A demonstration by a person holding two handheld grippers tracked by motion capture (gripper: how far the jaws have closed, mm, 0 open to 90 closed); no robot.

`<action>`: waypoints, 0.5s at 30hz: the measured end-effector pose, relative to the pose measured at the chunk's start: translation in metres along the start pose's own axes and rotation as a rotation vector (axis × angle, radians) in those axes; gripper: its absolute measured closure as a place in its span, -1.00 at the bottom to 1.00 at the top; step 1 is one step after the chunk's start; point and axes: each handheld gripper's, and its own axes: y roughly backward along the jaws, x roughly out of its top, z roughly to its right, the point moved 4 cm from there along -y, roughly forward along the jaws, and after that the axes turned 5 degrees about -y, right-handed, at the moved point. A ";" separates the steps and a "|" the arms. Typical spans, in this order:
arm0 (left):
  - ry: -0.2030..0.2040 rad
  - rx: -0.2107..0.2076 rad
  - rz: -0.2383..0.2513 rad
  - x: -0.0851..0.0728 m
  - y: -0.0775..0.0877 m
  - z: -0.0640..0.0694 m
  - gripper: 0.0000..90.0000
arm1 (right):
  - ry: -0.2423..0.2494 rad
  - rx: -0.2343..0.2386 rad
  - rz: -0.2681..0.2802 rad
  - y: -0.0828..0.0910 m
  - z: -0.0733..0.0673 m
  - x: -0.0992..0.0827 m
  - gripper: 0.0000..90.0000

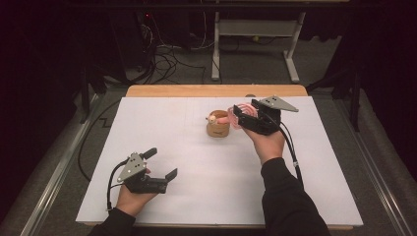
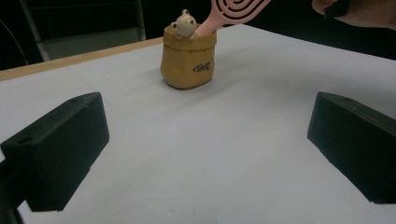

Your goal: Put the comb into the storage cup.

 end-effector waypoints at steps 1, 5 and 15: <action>-0.001 0.001 -0.001 0.000 0.000 0.000 -1.00 | 0.001 0.000 -0.002 0.000 0.000 0.000 -0.41; 0.000 0.000 -0.001 0.000 0.000 0.000 -1.00 | 0.001 0.013 -0.010 0.000 0.000 0.000 -0.56; 0.006 0.001 -0.004 -0.001 -0.001 -0.001 -1.00 | 0.005 0.010 -0.015 0.005 0.001 0.003 -0.90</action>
